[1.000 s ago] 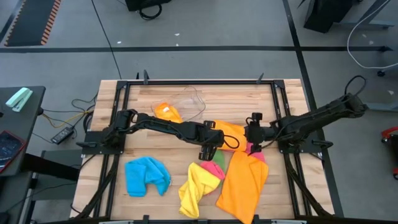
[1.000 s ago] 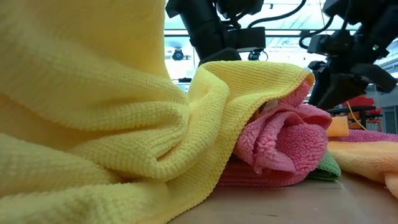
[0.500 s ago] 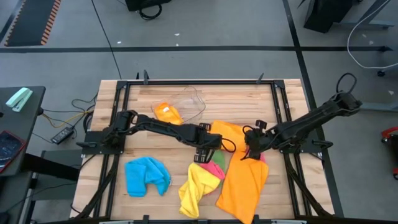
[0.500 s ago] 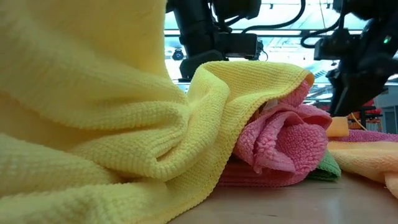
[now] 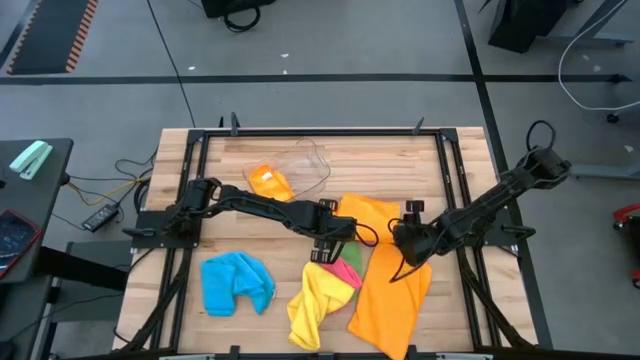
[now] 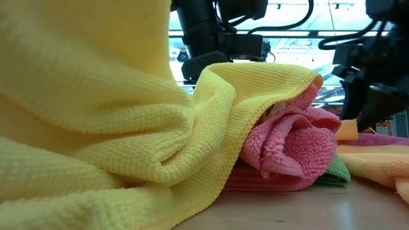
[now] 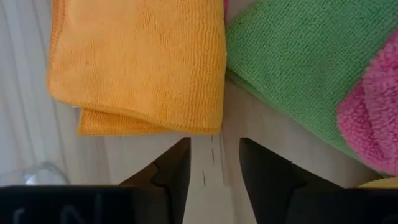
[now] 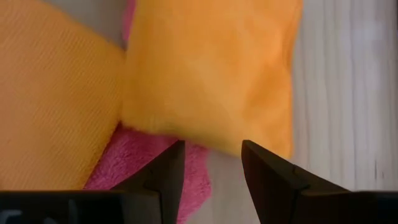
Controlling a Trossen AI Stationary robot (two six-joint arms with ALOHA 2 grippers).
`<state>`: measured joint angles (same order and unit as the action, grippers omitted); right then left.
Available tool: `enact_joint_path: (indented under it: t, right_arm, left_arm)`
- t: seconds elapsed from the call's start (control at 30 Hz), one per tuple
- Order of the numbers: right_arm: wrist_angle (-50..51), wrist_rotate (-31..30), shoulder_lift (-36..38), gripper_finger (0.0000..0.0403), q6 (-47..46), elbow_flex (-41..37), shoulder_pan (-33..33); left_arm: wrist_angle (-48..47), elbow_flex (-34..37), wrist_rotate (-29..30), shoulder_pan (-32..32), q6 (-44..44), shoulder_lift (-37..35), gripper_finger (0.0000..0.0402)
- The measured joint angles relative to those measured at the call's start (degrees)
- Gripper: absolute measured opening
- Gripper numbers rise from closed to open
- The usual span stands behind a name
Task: Fold microfiber towels
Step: Fold the orange microfiber towel
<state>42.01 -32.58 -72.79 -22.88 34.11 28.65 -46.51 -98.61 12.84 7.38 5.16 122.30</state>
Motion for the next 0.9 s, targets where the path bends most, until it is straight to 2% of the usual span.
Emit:
enact_joint_path:
  t: [0.13, 0.37, 0.67, 0.9]
  right_arm:
    - [0.52, -1.59, -2.98, 0.0166, -1.86, 0.00, 1.82]
    - [-0.47, -7.89, -6.54, 0.0166, -1.53, 0.00, 2.02]
    - [-3.64, -8.62, -11.91, 0.0166, 0.50, 0.00, 1.76]
    - [-3.39, -13.24, -12.50, 0.0147, -0.68, -0.02, 1.76]
  left_arm:
    - [0.08, -0.01, 0.01, 0.00, 0.00, -0.02, 0.0138]
    - [0.16, -0.01, 0.00, 0.00, 0.00, -0.03, 0.0140]
    - [0.23, 0.00, 0.00, 0.00, -0.04, -0.04, 0.0134]
    - [0.08, -0.01, 0.00, 0.00, -0.06, -0.04, 0.0128]
